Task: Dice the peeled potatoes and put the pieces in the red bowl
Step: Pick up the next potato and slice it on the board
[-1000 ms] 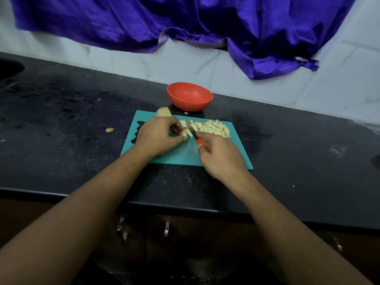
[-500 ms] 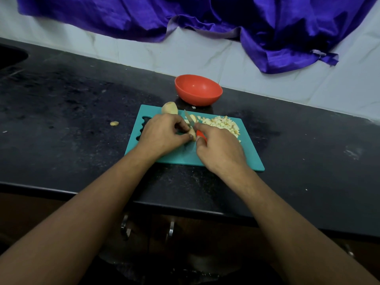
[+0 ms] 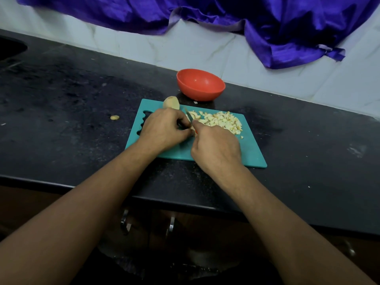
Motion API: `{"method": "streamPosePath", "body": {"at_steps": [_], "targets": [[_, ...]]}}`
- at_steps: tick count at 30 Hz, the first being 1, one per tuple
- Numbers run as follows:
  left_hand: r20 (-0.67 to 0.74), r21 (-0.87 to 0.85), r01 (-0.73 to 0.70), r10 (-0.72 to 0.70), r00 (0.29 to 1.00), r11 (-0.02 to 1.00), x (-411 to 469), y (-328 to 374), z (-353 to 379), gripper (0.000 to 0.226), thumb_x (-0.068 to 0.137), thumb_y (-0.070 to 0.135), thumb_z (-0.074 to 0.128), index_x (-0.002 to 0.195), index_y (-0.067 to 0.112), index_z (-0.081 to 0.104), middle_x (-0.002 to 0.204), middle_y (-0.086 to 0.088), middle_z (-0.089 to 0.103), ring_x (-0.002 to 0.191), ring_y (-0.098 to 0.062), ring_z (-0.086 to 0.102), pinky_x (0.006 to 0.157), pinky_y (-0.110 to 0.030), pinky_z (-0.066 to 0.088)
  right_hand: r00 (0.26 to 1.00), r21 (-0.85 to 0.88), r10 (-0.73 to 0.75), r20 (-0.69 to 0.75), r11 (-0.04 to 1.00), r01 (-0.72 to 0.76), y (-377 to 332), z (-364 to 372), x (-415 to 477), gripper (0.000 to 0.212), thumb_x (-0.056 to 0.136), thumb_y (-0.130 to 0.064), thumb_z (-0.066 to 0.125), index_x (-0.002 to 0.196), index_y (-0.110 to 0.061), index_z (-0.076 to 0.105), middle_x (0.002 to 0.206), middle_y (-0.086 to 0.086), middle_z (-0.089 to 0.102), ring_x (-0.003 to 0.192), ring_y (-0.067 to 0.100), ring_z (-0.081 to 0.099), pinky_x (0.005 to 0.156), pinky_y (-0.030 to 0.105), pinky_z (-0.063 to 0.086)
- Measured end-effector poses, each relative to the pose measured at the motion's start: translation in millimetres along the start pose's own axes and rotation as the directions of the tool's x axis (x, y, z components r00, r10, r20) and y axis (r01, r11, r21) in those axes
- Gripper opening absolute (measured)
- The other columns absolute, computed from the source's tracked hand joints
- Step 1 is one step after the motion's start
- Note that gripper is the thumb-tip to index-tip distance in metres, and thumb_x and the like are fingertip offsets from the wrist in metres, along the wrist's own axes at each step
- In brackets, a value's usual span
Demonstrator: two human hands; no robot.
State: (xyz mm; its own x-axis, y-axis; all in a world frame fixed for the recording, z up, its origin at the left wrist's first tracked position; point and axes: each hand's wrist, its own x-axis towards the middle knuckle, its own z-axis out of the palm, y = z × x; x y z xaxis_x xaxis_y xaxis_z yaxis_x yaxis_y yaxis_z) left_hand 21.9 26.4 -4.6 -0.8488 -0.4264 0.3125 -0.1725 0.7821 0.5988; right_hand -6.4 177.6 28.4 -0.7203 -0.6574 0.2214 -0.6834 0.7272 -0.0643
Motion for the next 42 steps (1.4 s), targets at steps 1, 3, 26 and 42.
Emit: {"method": "streamPosePath", "body": {"at_steps": [1,3,26,42], "targets": [[0.003,0.0,-0.003,0.003,1.0,1.0,0.0,0.5,0.2,0.01,0.083,0.036,0.079,0.091,0.031,0.077,0.079,0.019,0.069,0.081,-0.006,0.066,0.076,-0.035,0.056,1.0,-0.012,-0.002,0.003,1.0,0.002,0.1,0.1,0.0,0.051,0.102,-0.024,0.044,0.152,-0.029,0.043,0.097,0.004,0.066,0.085,0.026,0.058,0.066,0.035,0.033],[0.006,-0.006,-0.007,0.007,1.0,1.0,0.0,0.9,0.0,0.01,0.083,0.035,0.079,0.092,0.031,0.078,0.082,0.017,0.072,0.081,-0.005,0.067,0.078,-0.037,0.058,1.0,-0.028,0.0,0.007,1.0,0.0,0.3,-0.4,0.8,0.051,0.102,-0.024,0.045,0.153,-0.028,0.041,0.089,0.002,0.058,0.078,0.023,0.048,0.065,0.035,0.032],[0.0,-0.046,-0.016,0.016,1.0,0.999,0.6,-0.7,0.8,0.014,0.08,0.041,0.084,0.089,0.032,0.079,0.078,0.024,0.068,0.082,0.0,0.065,0.081,-0.035,0.058,0.996,-0.015,-0.026,0.084,1.0,0.028,21.4,0.6,-30.6,0.055,0.104,-0.029,0.043,0.157,-0.035,0.034,0.074,-0.006,0.046,0.073,0.017,0.051,0.06,0.035,0.036],[0.01,-0.103,0.023,-0.022,1.0,0.994,3.5,-7.2,0.7,0.016,0.076,0.039,0.088,0.088,0.031,0.08,0.084,0.018,0.074,0.085,-0.002,0.067,0.087,-0.036,0.059,0.996,0.295,0.087,-0.004,0.952,-0.082,33.0,-11.7,-28.4,0.044,0.103,-0.035,0.05,0.145,-0.044,0.052,0.111,-0.009,0.072,0.075,0.01,0.058,0.062,0.031,0.045]]}}
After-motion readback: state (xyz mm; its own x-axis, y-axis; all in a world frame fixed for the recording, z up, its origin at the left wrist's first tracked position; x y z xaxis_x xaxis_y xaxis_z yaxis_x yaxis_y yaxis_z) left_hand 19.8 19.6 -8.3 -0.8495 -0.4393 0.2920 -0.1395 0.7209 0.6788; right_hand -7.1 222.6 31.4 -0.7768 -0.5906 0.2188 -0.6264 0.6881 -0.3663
